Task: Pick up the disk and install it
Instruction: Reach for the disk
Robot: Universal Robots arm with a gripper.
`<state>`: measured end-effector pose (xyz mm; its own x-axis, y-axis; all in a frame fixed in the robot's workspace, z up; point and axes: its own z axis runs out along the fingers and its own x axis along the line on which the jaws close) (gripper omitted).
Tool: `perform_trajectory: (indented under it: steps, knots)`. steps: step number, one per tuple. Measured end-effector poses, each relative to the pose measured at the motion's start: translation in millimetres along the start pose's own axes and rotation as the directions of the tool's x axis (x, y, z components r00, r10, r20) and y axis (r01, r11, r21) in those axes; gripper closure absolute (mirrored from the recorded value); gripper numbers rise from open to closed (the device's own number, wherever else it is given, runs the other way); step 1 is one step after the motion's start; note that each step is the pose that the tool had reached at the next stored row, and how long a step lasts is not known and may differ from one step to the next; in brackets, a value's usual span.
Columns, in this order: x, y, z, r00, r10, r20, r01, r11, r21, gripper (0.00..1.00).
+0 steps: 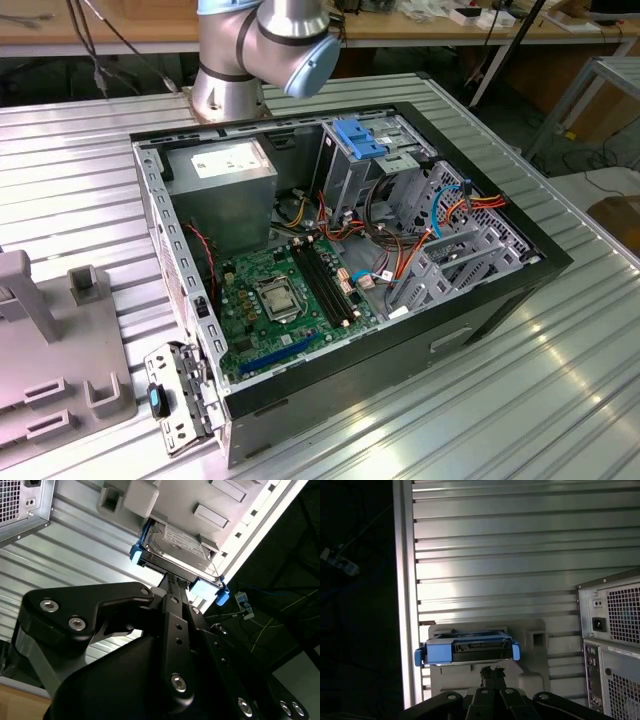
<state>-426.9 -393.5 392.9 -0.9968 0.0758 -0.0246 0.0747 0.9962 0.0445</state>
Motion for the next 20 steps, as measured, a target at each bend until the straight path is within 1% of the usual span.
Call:
perform_trajectory:
  steps: [2, 4, 5, 8, 11, 12, 13, 20]
  knots:
    - [6.5, -0.5, -0.2, 1.0000, -0.002, -0.0001, 0.002, 1.0000, 0.0000, 0.89]
    - [10.8, -0.8, -0.3, 1.0000, -0.004, -0.0002, 0.004, 1.0000, -0.0001, 0.89]
    - [14.7, -1.1, -0.4, 1.0000, -0.007, -0.0003, 0.007, 1.0000, -0.0002, 0.89]
    - [22.4, -1.7, -0.6, 0.9999, -0.011, -0.0005, 0.011, 0.9999, -0.0003, 0.89]
    - [34.3, -2.5, -1.0, 0.9999, -0.016, -0.0007, 0.016, 0.9999, -0.0004, 0.89]
    - [37.1, -2.7, -1.0, 0.9998, -0.017, -0.0008, 0.017, 0.9998, -0.0004, 0.89]
    - [37.9, -2.8, -1.0, 0.9998, -0.018, -0.0008, 0.018, 0.9998, -0.0004, 0.89]
    - [38.0, -2.8, -1.0, 0.9998, -0.018, -0.0007, 0.018, 0.9998, -0.0005, 0.89]
